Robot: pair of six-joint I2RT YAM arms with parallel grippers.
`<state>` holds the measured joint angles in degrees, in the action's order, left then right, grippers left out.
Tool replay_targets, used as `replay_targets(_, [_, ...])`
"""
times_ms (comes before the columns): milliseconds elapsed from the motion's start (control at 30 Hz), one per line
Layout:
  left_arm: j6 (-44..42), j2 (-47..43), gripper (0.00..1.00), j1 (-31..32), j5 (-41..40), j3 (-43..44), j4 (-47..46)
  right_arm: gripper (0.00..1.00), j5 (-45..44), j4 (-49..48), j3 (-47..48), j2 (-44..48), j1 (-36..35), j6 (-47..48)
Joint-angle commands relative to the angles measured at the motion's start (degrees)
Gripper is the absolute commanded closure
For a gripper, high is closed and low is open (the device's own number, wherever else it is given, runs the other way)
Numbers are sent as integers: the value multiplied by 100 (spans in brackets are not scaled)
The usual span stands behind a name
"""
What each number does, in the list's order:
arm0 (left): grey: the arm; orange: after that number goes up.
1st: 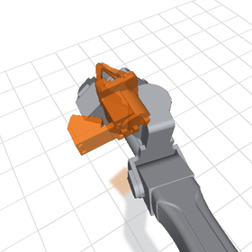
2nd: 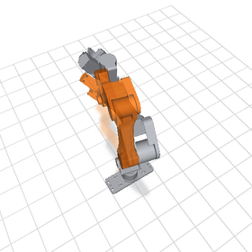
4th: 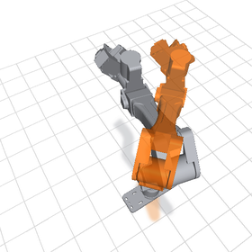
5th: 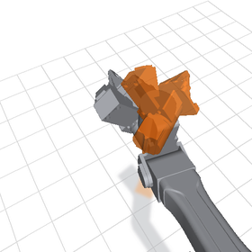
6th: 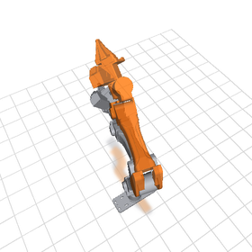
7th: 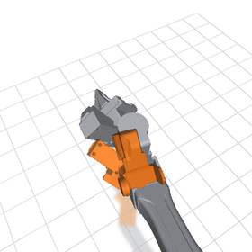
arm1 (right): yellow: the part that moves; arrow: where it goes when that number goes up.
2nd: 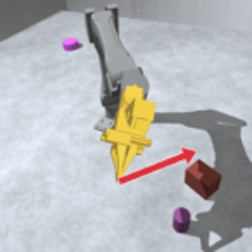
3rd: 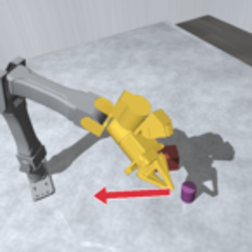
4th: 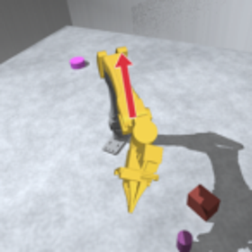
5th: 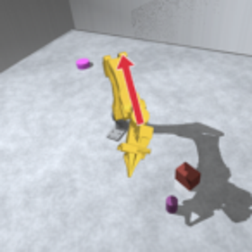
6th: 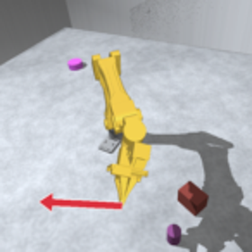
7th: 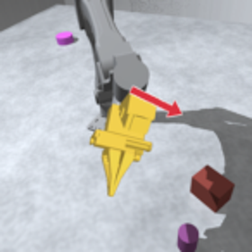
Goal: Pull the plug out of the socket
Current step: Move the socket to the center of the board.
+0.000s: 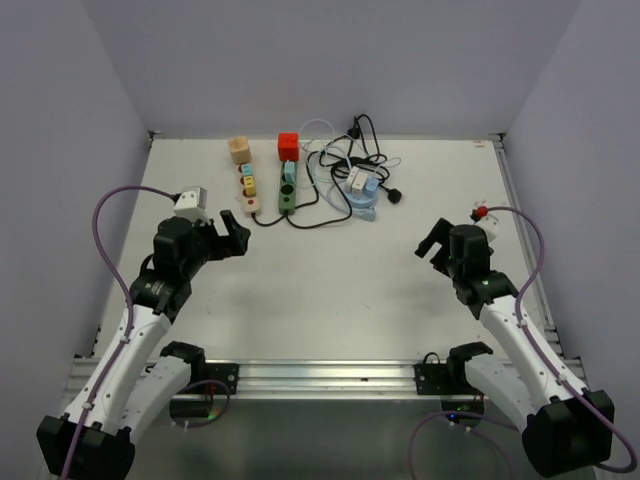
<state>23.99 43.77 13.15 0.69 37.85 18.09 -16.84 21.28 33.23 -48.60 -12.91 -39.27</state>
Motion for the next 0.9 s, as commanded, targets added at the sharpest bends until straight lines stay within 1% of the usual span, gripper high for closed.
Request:
replay_targets(0, [-261, -158, 0, 30, 248, 135, -235, 1, 49, -71, 324, -10, -36, -20])
replay_targets(67, [-368, -254, 1, 161, -41, 223, -8, 1, 84, -115, 324, 157, -36, -81])
replay_targets(100, [-412, -307, 0, 214, -512, 232, 45, 1, 145, -132, 272, 201, -28, -73])
replay_targets(167, [-447, -517, 0, 337, -736, 232, 64, 1, 137, -168, 219, 307, -28, 58])
replay_targets(267, [-430, -633, 0, 338, -720, 188, -51, 1, 321, -334, 122, 386, -28, 270])
replay_targets(400, [-465, -449, 0, 338, -631, 276, 10, 1, 831, -712, 61, 456, -36, 498])
replay_targets(533, [-483, -518, 0, 303, -754, 303, 55, 1, 1077, -1300, -36, 466, -36, 605])
replay_targets(567, [-474, -640, 1, 242, -728, 233, 29, 1, 1199, -1632, -80, 422, -36, 561])
replay_targets(633, [-465, -746, 1, 206, -597, 171, -77, 1, 1402, -2037, -45, 63, -36, 569])
replay_targets(700, [-483, -808, 0, 162, -526, 135, -86, 1, 1771, -2232, 200, -323, -80, 718])
replay_targets(733, [-483, -808, 0, 75, -526, 153, -51, 1, 1859, -2312, 314, -708, -124, 893])
replay_targets(800, [-483, -791, 0, -57, -473, 144, -60, 1, 1581, -2312, 692, -1124, -447, 1069])
replay_targets(833, [-491, -765, 0, -154, -430, 179, -25, 1, 1413, -2251, 832, -1526, -580, 1322])
replay_targets(867, [-492, -773, 0, -189, -386, 171, -24, 1, 1177, -2155, 1199, -1721, -842, 1403])
